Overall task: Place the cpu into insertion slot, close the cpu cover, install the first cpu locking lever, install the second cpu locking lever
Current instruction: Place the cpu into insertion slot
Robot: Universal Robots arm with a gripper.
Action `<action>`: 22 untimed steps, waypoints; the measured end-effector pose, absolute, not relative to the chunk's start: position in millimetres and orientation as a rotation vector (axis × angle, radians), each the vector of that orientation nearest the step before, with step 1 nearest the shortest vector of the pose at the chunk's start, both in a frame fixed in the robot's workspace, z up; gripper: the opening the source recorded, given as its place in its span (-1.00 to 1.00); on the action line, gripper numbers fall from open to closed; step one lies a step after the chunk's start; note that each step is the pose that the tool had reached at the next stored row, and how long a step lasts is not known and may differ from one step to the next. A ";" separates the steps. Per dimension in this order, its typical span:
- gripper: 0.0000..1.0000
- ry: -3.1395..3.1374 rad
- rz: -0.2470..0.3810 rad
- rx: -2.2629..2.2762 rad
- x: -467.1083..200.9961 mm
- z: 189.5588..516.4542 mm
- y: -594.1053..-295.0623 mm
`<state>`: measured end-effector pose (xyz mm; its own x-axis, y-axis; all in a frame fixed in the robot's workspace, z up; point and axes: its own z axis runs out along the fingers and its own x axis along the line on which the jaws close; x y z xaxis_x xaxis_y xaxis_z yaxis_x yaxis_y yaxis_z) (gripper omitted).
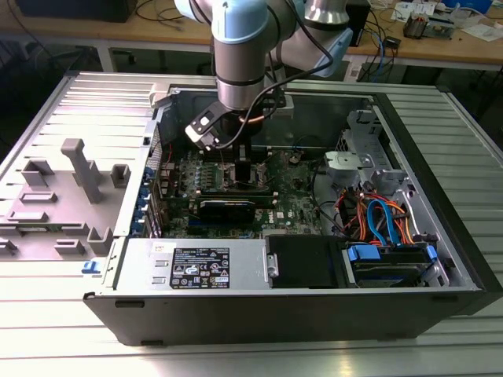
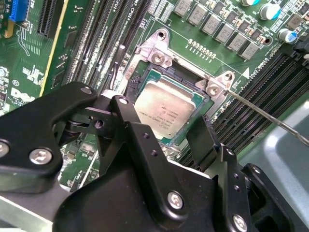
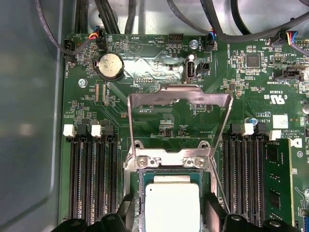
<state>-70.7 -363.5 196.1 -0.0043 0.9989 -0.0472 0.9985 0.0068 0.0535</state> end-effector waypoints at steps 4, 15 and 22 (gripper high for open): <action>0.36 2.174 0.007 2.168 -72.2 196.1 -362.7; 0.36 2.162 0.006 2.180 -70.9 195.8 -360.4; 0.36 2.162 0.006 2.180 -68.1 196.1 -360.6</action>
